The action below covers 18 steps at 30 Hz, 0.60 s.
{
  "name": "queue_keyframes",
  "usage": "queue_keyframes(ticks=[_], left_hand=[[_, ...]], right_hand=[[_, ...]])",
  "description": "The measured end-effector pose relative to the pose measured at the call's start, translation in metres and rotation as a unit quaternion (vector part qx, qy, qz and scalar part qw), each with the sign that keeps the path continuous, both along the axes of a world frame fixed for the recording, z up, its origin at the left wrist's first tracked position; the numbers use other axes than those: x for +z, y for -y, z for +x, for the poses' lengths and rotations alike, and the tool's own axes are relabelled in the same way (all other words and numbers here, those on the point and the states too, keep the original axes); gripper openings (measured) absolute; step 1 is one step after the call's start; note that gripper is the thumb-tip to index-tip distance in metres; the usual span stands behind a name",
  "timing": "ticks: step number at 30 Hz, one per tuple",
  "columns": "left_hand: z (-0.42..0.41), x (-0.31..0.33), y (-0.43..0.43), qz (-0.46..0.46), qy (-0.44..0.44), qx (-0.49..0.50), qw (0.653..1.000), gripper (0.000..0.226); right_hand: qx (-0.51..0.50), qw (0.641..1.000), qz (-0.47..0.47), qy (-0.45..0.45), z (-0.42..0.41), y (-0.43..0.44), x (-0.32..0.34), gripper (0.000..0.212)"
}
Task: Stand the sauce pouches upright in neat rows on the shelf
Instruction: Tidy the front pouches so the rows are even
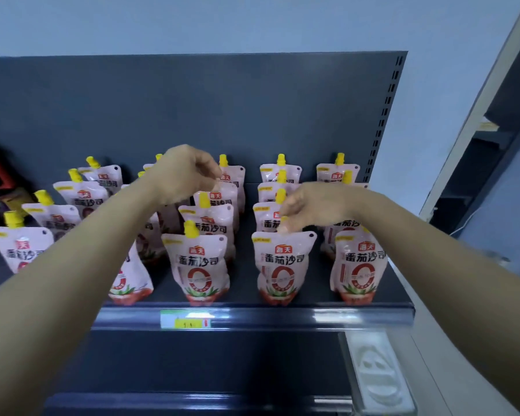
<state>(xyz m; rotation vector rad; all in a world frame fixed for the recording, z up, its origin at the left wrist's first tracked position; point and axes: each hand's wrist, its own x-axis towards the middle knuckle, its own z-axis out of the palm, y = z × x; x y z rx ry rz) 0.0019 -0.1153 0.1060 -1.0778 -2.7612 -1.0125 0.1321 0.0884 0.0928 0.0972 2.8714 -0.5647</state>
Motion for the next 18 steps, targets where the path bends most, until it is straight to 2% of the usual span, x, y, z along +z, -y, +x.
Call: queue_keyframes(ticks=[2,5,9,13,16,18], left_hand=[[-0.001,-0.004,0.021,-0.049,0.035,-0.018,0.998,0.02],[0.001,-0.018,0.04,-0.113,0.096,-0.047,0.988,0.03],[-0.001,-0.027,0.05,-0.086,0.125,-0.091,0.984,0.026],[-0.004,-0.037,0.055,-0.114,0.111,-0.126,0.979,0.027],[-0.003,-0.049,0.056,-0.114,0.077,-0.151,0.979,0.013],[-0.002,-0.053,0.056,-0.094,0.056,-0.156,0.982,0.025]], right_hand=[[-0.009,0.999,0.022,0.031,-0.003,0.01,-0.008,0.036],[-0.04,0.999,0.033,0.011,-0.007,0.022,-0.018,0.028],[-0.078,0.996,0.039,-0.032,-0.006,0.033,-0.026,0.019],[-0.125,0.99,0.044,-0.056,-0.005,0.04,-0.033,0.013],[-0.163,0.983,0.044,-0.076,-0.004,0.046,-0.039,0.005],[-0.183,0.978,0.052,-0.082,-0.003,0.049,-0.042,0.005]])
